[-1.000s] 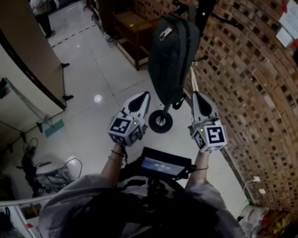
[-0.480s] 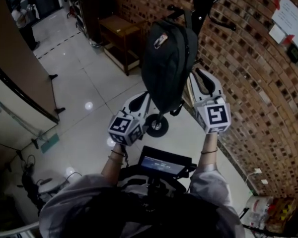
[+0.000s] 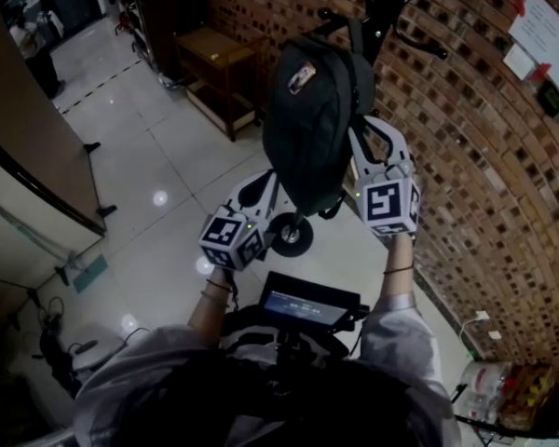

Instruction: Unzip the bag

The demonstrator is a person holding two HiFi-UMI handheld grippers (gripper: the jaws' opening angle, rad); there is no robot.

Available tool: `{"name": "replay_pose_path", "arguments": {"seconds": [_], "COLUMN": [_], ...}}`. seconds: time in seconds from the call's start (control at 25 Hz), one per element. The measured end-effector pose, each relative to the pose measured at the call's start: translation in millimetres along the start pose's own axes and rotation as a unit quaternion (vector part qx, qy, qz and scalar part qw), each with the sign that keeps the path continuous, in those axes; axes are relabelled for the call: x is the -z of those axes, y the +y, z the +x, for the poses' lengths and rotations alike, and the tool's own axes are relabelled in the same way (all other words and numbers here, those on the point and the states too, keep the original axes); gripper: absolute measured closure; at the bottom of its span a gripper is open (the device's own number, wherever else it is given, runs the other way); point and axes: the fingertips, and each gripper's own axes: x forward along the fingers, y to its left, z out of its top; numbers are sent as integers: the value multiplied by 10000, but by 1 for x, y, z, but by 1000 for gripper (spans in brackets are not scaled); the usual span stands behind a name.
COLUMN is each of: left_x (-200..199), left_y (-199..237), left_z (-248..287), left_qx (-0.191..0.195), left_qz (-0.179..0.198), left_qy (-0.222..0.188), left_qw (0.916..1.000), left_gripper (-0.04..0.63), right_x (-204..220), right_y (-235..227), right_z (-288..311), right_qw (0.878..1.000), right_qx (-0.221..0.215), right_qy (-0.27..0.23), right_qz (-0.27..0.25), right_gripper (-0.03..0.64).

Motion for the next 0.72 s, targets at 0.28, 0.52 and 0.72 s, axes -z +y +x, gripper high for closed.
{"name": "replay_pose_path", "arguments": {"seconds": [0.28,0.52,0.72], "left_x": [-7,-10,-4], "left_y": [-3,-9,-20], "left_z": [3,5,6], "left_qx": [-163,-321,-385], "left_qz": [26,-1,13], "left_qy": [-126,-181,-162], "left_qw": [9998,9993,9991], "left_gripper": [586,586,586], "right_x": [-2,-5,-6], "right_y": [3,3,3], "right_z": [3,6,8], "right_qw": [9959,9908,9865], "right_qx": [-129,-412,-612], "right_qy": [65,41,30], "right_qz": [-888,-1288,-1521], "right_gripper": [532,531,531]}}
